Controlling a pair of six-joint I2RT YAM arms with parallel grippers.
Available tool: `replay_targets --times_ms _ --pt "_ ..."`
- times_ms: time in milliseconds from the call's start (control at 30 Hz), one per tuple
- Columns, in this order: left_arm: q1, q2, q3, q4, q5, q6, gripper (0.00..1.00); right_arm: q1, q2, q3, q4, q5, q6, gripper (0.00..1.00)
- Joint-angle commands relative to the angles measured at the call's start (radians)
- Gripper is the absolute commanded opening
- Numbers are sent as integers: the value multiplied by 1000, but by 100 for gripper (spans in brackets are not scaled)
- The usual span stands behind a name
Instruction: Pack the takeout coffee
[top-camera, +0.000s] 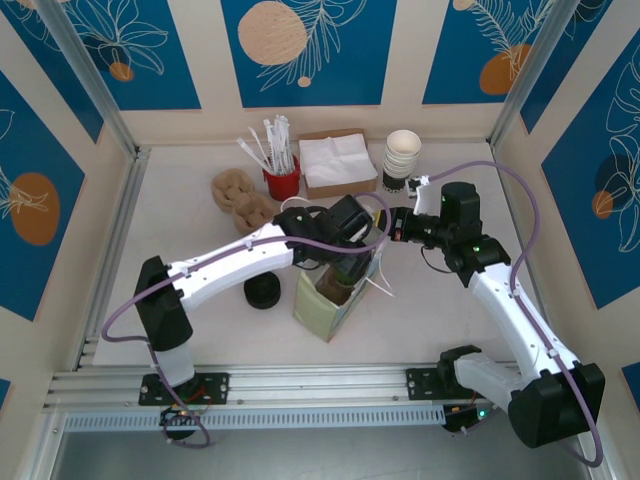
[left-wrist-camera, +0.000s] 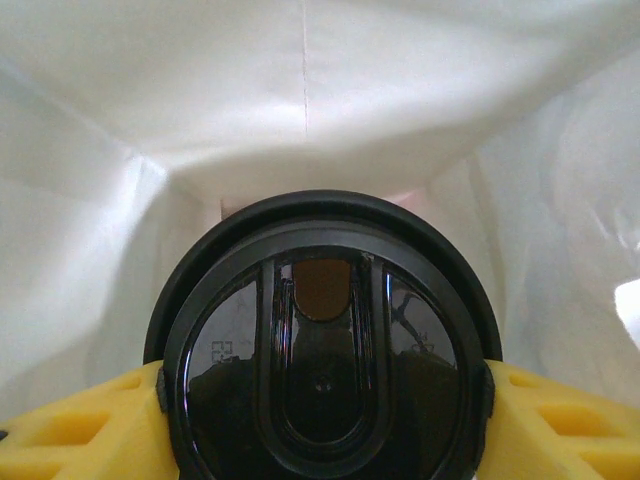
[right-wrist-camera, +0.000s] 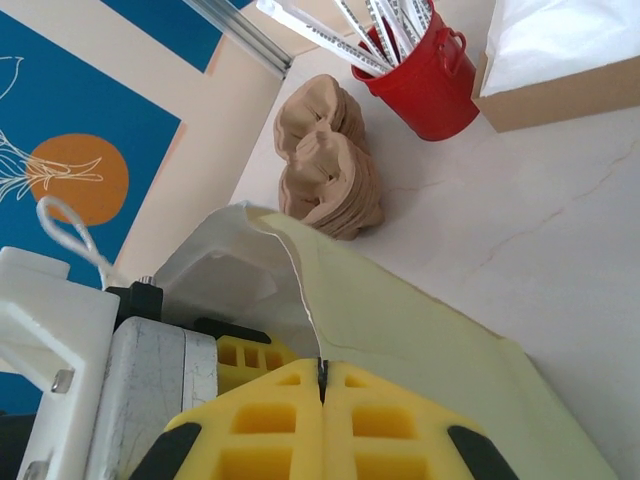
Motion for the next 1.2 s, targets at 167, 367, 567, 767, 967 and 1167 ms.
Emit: replay_targets --times_ms 167,367,567,767,967,1167 --pt "25 -18 41 -4 57 63 66 -16 12 78 51 -31 -38 0" --pt "31 -11 33 20 28 68 65 -34 6 65 100 -42 -21 0" --pt "37 0 28 67 -15 74 65 -43 18 65 110 -86 -21 0" --pt "45 18 24 95 -77 77 66 -44 22 53 98 -92 -9 0" --pt "53 47 28 114 -91 73 65 -50 29 40 107 -89 3 0" --pt "56 72 30 128 -82 63 66 -66 54 41 125 -104 9 0"
